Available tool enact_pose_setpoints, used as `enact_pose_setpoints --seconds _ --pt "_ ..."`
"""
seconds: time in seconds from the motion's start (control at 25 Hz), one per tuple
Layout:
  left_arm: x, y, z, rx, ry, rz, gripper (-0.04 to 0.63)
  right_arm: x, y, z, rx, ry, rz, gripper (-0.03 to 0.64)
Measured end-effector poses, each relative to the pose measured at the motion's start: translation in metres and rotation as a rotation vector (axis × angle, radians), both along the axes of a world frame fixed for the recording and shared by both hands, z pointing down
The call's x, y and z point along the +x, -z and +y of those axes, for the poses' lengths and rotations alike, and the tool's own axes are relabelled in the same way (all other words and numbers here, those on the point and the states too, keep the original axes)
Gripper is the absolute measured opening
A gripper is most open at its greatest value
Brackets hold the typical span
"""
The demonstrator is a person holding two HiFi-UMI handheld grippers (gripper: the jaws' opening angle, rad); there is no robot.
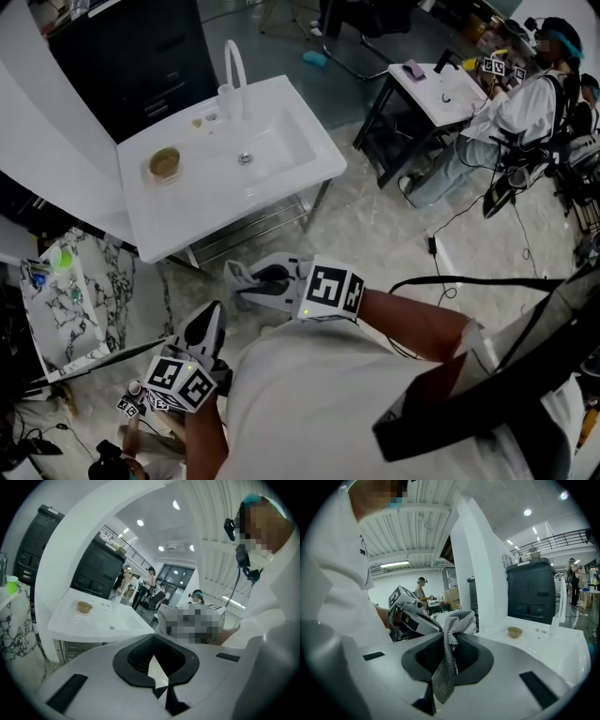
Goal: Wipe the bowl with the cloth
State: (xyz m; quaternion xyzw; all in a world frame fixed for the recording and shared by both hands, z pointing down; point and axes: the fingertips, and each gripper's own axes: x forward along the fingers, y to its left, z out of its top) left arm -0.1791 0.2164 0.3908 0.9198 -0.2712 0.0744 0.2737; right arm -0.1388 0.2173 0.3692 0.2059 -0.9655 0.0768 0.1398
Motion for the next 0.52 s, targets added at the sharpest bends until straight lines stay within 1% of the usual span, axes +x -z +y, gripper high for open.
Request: enact_pose_setpoints --seconds 0.52 --pt "-0.032 0.002 0.008 0.008 0.06 0.011 0.011 -0.032 0.0 0.006 0.012 0.062 0.005 0.046"
